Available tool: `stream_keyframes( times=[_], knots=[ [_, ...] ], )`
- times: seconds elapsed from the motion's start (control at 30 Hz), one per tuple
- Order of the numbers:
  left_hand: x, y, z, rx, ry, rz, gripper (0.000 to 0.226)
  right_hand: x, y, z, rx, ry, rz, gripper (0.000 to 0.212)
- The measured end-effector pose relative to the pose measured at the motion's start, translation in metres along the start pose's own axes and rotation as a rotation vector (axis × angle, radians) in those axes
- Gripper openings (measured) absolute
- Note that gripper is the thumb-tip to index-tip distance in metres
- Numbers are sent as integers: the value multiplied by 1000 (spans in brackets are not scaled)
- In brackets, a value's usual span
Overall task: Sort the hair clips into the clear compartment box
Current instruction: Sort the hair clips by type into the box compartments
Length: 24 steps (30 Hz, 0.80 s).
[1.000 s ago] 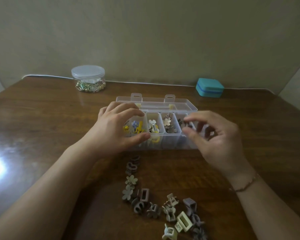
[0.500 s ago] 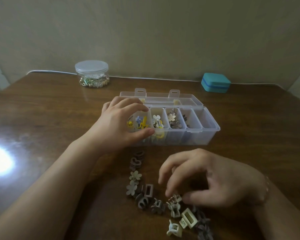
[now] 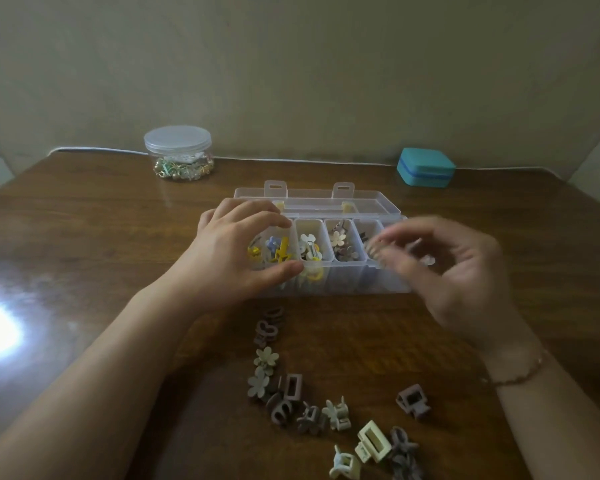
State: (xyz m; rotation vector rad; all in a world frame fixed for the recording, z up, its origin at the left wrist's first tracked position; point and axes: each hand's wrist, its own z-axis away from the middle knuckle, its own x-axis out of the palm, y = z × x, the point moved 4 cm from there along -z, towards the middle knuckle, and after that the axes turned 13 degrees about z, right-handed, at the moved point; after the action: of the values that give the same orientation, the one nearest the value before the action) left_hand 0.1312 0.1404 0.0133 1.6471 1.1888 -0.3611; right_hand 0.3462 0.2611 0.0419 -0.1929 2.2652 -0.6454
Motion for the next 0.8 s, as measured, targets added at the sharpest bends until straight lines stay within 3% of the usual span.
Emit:
stream_keyframes(
  times=[0.07, 0.13, 0.23, 0.3, 0.37, 0.43, 0.5, 0.7, 0.8],
  knots=[
    [0, 0, 0, -3, -3, 2, 70, -3, 14, -5, 117, 129, 130, 27],
    [0, 0, 0, -4, -3, 5, 70, 1, 25, -6, 217, 95, 252, 35],
    [0, -1, 0, 0, -2, 4, 69, -1, 16, -1, 56, 98, 316, 27],
    [0, 0, 0, 3, 0, 2, 69, 1, -3, 8, -135, -54, 143, 19],
    [0, 0, 0, 8, 5, -2, 68, 12, -21, 16, -217, -352, -43, 14],
    [0, 1, 0, 17, 20, 0, 66, 26, -33, 21, -283, -590, -24, 13],
    [1, 1, 0, 14, 21, -1, 66, 36, -38, 23, -328, -725, 50, 14],
    [0, 0, 0, 14, 14, -5, 66, 44, -30, 26, -327, -788, 177, 13],
    [0, 0, 0, 8, 6, 5, 66, 28, -21, 21, -160, -717, 61, 19]
  ],
)
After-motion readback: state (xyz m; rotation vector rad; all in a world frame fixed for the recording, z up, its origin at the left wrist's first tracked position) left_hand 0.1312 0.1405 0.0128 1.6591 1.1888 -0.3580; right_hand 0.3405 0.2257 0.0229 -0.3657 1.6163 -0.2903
